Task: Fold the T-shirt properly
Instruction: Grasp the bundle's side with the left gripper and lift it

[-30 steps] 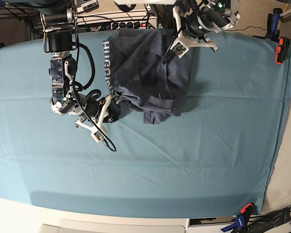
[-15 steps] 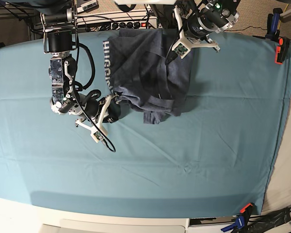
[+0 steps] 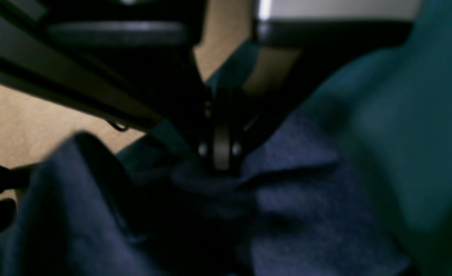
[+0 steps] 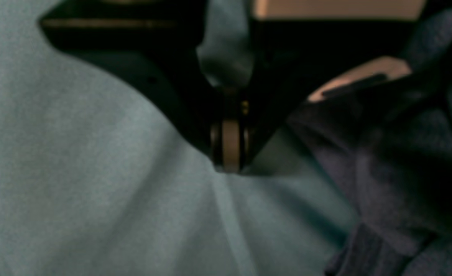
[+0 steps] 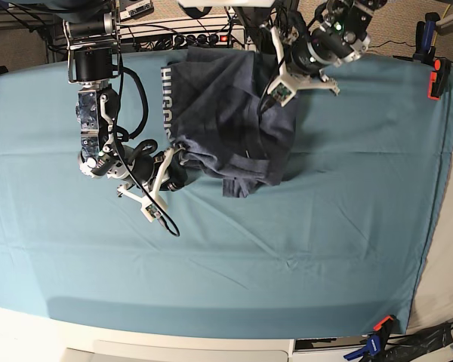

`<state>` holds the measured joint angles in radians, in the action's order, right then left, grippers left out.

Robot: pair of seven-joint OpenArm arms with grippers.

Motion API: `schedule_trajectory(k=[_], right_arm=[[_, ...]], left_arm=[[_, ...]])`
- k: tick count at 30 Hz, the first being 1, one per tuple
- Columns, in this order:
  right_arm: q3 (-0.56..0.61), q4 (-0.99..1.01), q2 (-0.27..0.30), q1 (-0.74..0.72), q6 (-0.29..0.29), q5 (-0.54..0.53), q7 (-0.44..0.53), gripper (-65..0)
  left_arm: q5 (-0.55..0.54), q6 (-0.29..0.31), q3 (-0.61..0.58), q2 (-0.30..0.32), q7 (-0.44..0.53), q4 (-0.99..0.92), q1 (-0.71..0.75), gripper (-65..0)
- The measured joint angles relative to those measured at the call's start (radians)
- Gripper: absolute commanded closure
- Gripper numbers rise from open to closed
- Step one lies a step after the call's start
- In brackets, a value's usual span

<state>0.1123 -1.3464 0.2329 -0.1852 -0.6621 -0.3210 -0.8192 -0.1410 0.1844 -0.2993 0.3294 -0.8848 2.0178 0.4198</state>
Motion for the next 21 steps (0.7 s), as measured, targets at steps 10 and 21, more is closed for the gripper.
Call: schedule_trajectory(k=[10,21], right_arm=[[0.0,0.0,0.0,0.0,0.003,-0.008,-0.014,0.0],[0.0,0.0,0.002,0.0,-0.016,-0.066,-0.042,0.0]], left_arm=[[-0.011,0.01,-0.002,-0.002,0.002,-0.069,-0.118,0.0],[-0.031,0.018,-0.007,-0.002,-0.083,-0.074,-0.175,0.0]])
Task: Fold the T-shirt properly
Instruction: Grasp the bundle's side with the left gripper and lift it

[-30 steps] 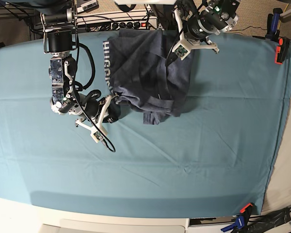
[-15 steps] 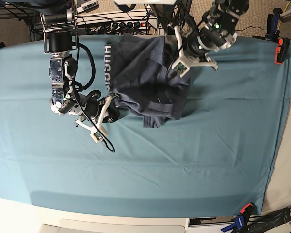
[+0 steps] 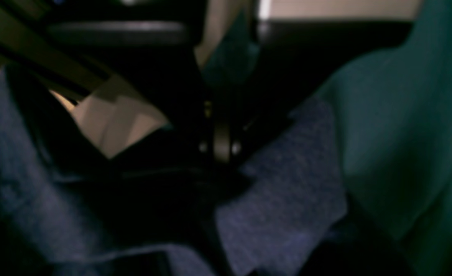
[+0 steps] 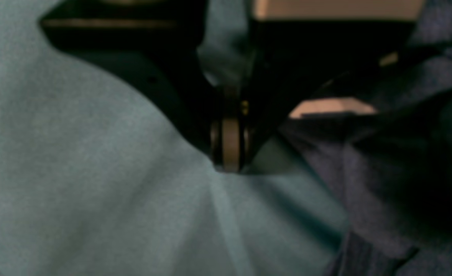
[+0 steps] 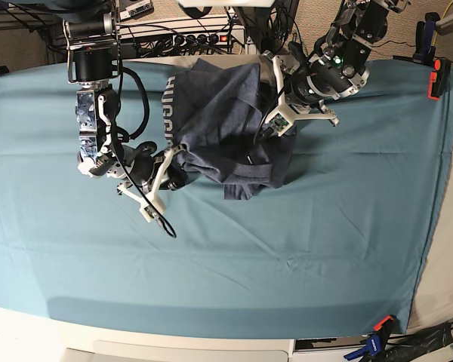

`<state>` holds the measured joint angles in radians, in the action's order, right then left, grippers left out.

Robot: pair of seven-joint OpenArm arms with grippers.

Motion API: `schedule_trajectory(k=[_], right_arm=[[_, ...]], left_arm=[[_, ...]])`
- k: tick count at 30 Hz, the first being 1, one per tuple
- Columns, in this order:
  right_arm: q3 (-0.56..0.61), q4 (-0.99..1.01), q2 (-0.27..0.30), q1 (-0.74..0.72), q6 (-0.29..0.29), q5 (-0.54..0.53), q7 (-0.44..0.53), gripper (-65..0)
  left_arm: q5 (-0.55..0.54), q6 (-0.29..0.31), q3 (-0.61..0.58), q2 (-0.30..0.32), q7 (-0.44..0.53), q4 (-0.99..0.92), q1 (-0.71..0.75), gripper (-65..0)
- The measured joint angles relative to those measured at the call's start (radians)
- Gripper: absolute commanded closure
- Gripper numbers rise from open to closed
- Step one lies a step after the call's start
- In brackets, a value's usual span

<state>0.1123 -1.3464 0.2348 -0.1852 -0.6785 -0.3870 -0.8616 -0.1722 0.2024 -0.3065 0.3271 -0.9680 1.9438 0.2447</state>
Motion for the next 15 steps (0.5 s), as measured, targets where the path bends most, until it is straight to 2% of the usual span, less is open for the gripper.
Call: schedule_trajectory(k=[9,14,15], right_arm=[[0.0,0.001,0.0,0.0,0.0,-0.032,-0.014,0.0],[0.0,0.003,0.0,0.001,-0.003,-0.035,-0.013,0.0],[0.0,0.003,0.0,0.0,-0.007,-0.035,-0.013,0.0]], left_arm=[[0.059,0.001,0.007,-0.002,-0.05,0.039,0.002,0.0],[0.05,0.0,0.056,-0.002,-0.048,0.04,-0.009,0.0],[0.06,-0.002,0.068,-0.002,-0.018,0.039,-0.013,0.0]])
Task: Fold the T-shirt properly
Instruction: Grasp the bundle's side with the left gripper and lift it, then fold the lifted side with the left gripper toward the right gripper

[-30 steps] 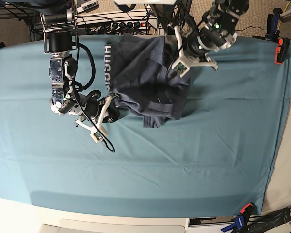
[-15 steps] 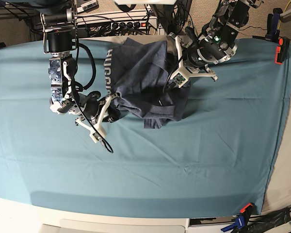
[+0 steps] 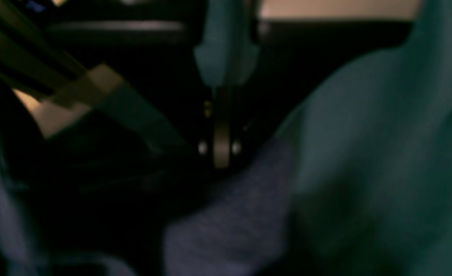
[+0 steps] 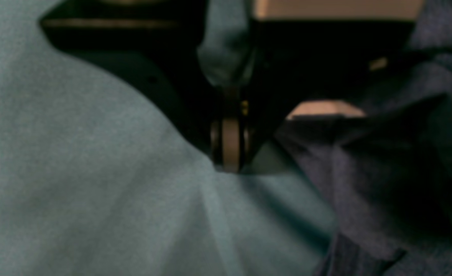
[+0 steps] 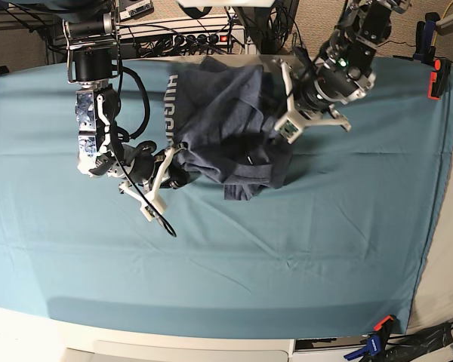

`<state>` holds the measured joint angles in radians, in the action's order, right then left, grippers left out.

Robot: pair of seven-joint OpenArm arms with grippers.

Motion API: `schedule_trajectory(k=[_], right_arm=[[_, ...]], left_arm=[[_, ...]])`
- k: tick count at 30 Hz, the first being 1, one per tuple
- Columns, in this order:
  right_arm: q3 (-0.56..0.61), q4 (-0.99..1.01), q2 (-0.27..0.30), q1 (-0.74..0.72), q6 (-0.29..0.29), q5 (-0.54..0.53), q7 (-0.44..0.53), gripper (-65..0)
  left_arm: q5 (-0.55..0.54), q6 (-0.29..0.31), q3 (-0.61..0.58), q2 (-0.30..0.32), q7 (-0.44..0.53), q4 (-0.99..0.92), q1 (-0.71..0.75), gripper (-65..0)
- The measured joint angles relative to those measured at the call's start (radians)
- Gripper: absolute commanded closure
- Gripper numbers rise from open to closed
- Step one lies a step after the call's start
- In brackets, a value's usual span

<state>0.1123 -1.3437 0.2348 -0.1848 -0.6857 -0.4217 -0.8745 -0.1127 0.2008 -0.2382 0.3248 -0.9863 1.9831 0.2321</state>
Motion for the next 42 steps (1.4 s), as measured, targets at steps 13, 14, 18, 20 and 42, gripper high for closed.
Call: schedule_trajectory(k=[13,14,18,20,42], right_arm=[[-0.001,0.001,0.0,0.006,-0.007,-0.02,-0.01,0.0],[-0.001,0.001,0.0,0.008,-0.007,-0.024,-0.009,0.0],[-0.001,0.0,0.0,0.017,-0.008,-0.026,-0.004,0.0],[-0.001,0.0,0.0,0.017,-0.011,-0.026,-0.004,0.0],[-0.001,0.0,0.0,0.021,-0.011,-0.025,0.015,0.0]], left_arm=[[-0.011,-0.026,0.026,0.002,0.052,-0.111,-0.138,0.0],[0.0,-0.025,0.025,0.003,0.047,-0.116,-0.142,0.0],[0.042,-0.024,0.044,0.048,0.016,-0.116,-0.154,0.0],[0.025,-0.026,0.073,0.09,-0.008,-0.116,-0.155,0.0],[-0.333,0.091,0.22,0.02,-0.081,0.001,0.101,0.0]])
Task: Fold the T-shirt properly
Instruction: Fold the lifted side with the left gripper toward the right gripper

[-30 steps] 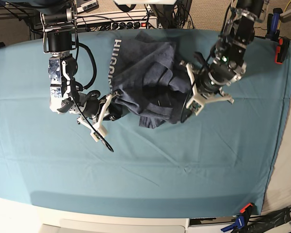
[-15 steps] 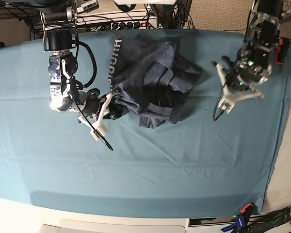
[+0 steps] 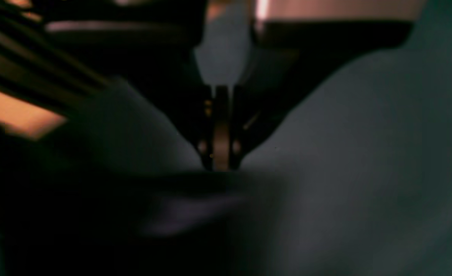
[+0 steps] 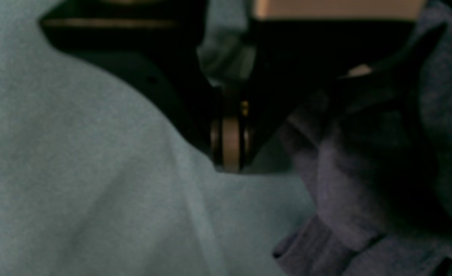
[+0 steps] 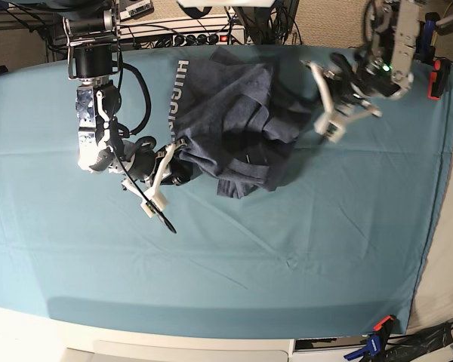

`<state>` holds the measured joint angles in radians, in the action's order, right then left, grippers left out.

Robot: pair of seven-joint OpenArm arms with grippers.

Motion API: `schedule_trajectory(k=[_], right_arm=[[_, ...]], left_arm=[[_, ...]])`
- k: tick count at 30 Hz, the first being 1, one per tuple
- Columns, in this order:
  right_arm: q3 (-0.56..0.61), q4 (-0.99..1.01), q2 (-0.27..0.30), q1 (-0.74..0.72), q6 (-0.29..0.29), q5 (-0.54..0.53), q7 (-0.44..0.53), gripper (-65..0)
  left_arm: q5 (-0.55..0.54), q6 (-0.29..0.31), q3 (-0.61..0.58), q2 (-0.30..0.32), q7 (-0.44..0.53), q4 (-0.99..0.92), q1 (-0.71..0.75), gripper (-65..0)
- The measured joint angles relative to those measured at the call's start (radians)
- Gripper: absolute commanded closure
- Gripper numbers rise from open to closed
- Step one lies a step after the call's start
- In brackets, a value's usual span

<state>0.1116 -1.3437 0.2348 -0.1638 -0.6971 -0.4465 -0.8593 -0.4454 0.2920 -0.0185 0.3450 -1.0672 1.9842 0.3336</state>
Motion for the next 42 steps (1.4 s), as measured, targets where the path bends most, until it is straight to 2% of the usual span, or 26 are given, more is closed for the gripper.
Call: schedule_trajectory(k=[10,14,24,28,42], right_arm=[[0.0,0.0,0.0,0.0,0.0,0.003,0.015,0.0],[0.0,0.0,0.0,0.0,0.0,0.003,0.013,0.0],[0.0,-0.006,0.0,0.0,0.0,-0.008,-0.026,0.0],[0.0,-0.02,0.0,0.01,0.0,-0.054,-0.059,0.0],[-0.006,-0.189,0.006,0.202,0.0,-0.082,-0.045,0.0]], left_arm=[[0.006,-0.003,0.005,-0.097,0.035,0.012,-0.005,0.0],[0.042,-0.004,-0.007,-0.098,0.052,0.011,-0.005,0.0],[0.189,-0.033,-0.155,-0.098,0.126,-0.032,-0.021,0.0],[0.204,-0.029,-0.163,-0.098,0.128,-0.05,-0.056,0.0],[0.222,-0.031,-0.164,-0.095,0.127,-0.056,-0.197,0.0]])
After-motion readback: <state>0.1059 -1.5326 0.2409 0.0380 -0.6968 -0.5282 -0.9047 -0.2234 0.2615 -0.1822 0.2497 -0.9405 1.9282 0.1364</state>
